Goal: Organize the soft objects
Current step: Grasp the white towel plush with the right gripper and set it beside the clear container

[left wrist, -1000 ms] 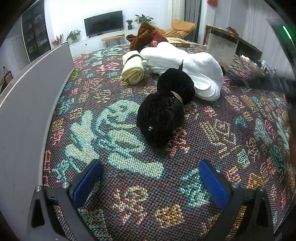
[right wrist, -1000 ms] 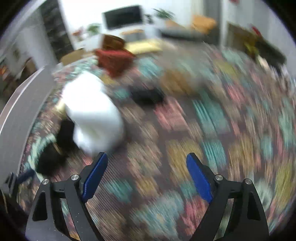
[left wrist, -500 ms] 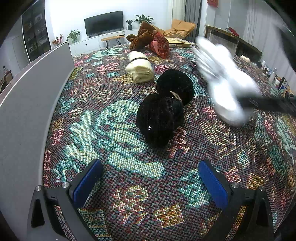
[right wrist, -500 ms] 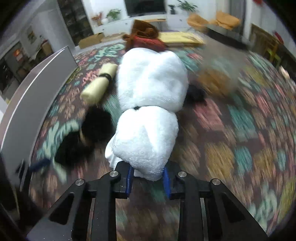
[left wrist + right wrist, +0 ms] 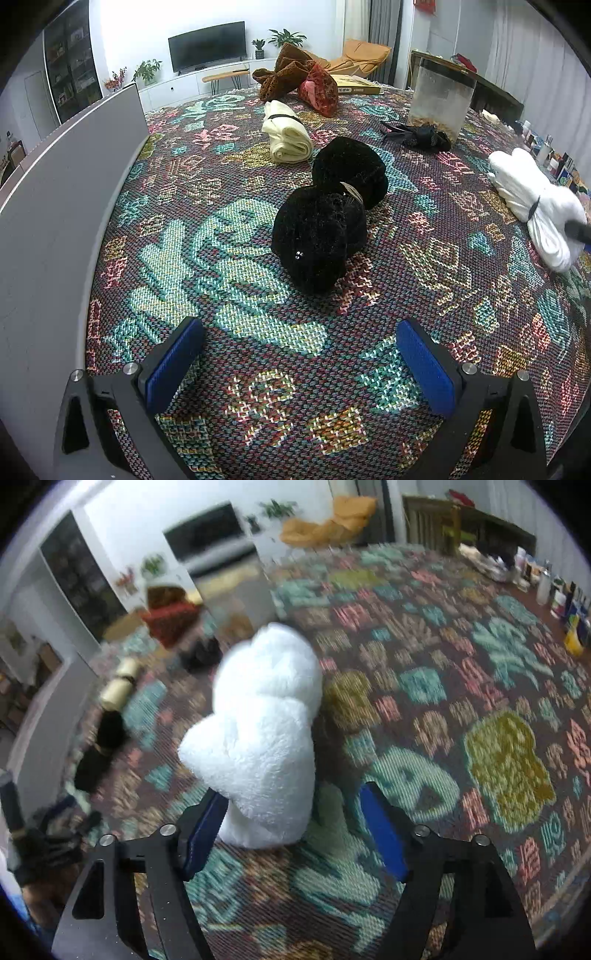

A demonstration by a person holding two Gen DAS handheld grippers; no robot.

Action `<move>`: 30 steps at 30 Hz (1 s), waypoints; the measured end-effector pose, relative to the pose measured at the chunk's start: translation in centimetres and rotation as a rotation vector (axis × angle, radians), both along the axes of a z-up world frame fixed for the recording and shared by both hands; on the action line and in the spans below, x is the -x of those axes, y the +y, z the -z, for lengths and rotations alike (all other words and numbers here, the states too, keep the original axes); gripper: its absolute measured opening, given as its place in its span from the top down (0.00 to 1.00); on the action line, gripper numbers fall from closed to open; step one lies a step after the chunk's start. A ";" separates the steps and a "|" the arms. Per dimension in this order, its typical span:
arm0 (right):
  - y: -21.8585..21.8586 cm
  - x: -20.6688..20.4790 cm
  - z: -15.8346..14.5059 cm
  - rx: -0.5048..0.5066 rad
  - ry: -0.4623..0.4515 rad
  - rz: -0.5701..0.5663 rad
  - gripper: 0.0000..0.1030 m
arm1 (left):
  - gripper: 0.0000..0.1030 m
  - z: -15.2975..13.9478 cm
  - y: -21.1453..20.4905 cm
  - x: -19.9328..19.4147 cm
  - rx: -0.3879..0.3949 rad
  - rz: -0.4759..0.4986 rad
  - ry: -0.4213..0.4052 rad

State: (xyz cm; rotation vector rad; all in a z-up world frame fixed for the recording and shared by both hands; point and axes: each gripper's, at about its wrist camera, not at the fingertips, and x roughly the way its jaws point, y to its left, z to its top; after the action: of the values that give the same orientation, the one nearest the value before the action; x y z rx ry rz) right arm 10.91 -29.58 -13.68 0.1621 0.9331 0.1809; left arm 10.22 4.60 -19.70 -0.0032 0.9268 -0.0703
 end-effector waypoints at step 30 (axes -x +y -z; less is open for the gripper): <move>-4.1 -14.0 -1.9 0.026 -0.113 0.176 0.21 | 0.00 0.0 0.0 0.0 0.000 0.001 -0.001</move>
State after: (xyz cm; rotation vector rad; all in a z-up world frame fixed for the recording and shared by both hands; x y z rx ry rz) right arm 24.88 -33.69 -11.80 0.2066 0.8042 0.0152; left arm 10.18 4.63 -19.73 -0.0029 0.9261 -0.0713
